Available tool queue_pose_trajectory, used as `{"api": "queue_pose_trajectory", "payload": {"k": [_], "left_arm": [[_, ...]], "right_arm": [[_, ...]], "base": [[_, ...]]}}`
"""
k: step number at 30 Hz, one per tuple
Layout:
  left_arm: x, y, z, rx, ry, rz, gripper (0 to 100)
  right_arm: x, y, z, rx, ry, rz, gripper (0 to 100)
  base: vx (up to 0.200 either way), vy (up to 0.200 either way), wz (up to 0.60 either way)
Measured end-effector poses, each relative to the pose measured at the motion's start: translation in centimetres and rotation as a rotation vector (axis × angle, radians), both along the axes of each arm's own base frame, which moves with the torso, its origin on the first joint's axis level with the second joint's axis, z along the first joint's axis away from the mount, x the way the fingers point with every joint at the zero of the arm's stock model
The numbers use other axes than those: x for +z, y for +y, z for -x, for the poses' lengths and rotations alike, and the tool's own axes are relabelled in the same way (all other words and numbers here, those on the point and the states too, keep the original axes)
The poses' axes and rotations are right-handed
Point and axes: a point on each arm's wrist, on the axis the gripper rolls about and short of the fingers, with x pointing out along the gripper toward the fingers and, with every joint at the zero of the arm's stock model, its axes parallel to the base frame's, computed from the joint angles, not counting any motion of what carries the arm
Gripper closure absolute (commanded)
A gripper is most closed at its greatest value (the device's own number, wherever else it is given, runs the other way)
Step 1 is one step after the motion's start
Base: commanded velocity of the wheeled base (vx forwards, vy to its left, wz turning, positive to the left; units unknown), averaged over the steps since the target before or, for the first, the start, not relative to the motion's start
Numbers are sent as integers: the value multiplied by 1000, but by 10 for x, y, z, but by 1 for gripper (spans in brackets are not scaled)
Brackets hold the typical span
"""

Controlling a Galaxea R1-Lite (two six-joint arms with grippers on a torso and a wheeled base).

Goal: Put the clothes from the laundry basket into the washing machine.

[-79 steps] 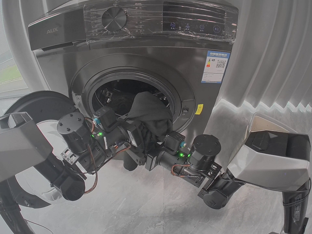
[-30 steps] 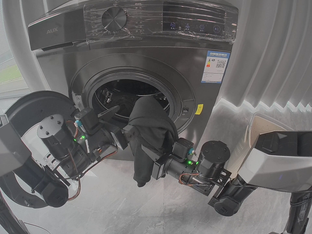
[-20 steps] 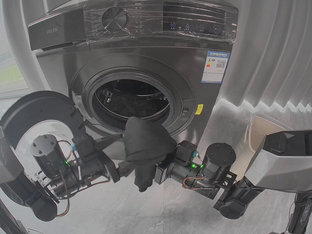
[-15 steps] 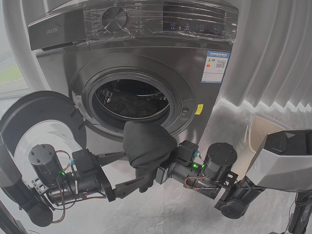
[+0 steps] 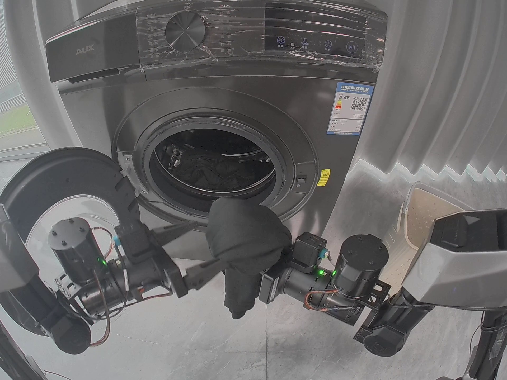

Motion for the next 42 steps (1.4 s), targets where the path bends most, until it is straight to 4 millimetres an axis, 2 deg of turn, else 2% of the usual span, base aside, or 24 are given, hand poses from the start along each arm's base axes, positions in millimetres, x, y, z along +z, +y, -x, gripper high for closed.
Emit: {"api": "queue_pose_trajectory", "payload": {"k": [4,7,17,27,34,38,42], "left_arm": [[12,-2,-25,89,-66,37,0],[13,-5,-41,142,-88,50,0],[-3,-17,-62,187,-67,35,0],[-8,-3,-58,110,-37,22,0],[-13,15,-37,-89,8,-9,0],[-16,20,-24,-135,-1,-47,0],[-18,18,-21,-150,-42,-88,0]], "right_arm": [[-7,-4,6,33,27,28,100],[-10,-4,13,59,41,44,100],[-5,-4,25,94,38,42,100],[9,-9,25,98,12,15,100],[17,-15,17,73,-9,-8,100],[25,-13,12,43,-33,-36,100],[32,-9,8,19,-54,-63,100]], "base": [[0,0,0],[0,0,0],[0,0,0],[0,0,0],[0,0,0],[0,0,0],[0,0,0]]}}
